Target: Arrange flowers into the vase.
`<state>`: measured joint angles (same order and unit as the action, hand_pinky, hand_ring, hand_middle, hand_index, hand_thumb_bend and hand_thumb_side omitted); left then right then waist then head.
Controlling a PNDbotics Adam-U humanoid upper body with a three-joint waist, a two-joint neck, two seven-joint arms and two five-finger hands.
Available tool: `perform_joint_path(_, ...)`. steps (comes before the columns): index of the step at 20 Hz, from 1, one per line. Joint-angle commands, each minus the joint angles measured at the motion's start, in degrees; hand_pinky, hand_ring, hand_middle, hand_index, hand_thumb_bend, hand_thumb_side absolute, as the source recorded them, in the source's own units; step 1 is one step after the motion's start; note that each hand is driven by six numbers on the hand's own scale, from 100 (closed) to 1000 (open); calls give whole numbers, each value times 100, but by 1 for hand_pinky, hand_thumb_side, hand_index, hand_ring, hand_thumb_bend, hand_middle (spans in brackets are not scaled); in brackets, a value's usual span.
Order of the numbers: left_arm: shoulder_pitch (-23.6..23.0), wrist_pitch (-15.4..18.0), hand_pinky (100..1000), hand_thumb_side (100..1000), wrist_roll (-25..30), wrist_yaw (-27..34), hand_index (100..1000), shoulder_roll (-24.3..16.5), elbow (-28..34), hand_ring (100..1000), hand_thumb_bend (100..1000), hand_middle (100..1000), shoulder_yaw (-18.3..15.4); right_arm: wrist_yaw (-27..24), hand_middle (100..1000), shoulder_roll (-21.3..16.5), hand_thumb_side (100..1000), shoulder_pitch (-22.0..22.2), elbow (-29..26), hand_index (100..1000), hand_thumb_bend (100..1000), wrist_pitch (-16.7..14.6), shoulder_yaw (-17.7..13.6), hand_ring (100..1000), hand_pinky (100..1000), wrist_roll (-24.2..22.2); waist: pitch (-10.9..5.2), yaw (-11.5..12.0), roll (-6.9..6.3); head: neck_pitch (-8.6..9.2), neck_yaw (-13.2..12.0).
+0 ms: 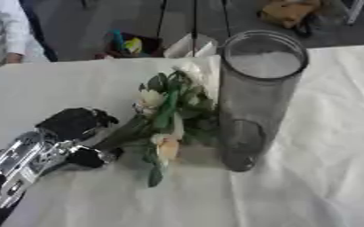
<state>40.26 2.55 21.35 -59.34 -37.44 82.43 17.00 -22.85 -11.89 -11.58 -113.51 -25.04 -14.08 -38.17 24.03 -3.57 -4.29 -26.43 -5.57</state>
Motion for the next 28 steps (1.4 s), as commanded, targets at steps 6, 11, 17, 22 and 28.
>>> perform_joint_path(6,87,14,444,687,-24,-116,870,-67,20,511,304,636,27,49,477,-52,1000,-33,-108,692,100,24,6,566,877,-46,-17,27,-70,79,-35)
perform_joint_path(11,107,-53,340,665,-105,-36,802,-47,30,443,254,557,39,57,476,-46,1000,-27,-108,693,100,34,1,567,878,-62,-17,31,-65,93,-46)
perform_joint_path(17,128,-98,272,651,-136,59,748,-30,38,395,217,513,62,79,476,-34,1000,-20,-108,693,100,35,-3,567,879,-75,-11,37,-61,83,-55)
perform_joint_path(22,157,-127,252,592,-196,96,732,-15,84,382,169,504,73,128,475,-12,1000,-14,-108,694,100,63,1,567,882,-100,-6,28,-68,78,-61)
perform_joint_path(28,182,-133,203,547,-215,133,698,3,100,343,158,475,102,163,475,6,1000,-9,-108,694,100,74,-6,568,884,-104,0,8,-77,84,-75)
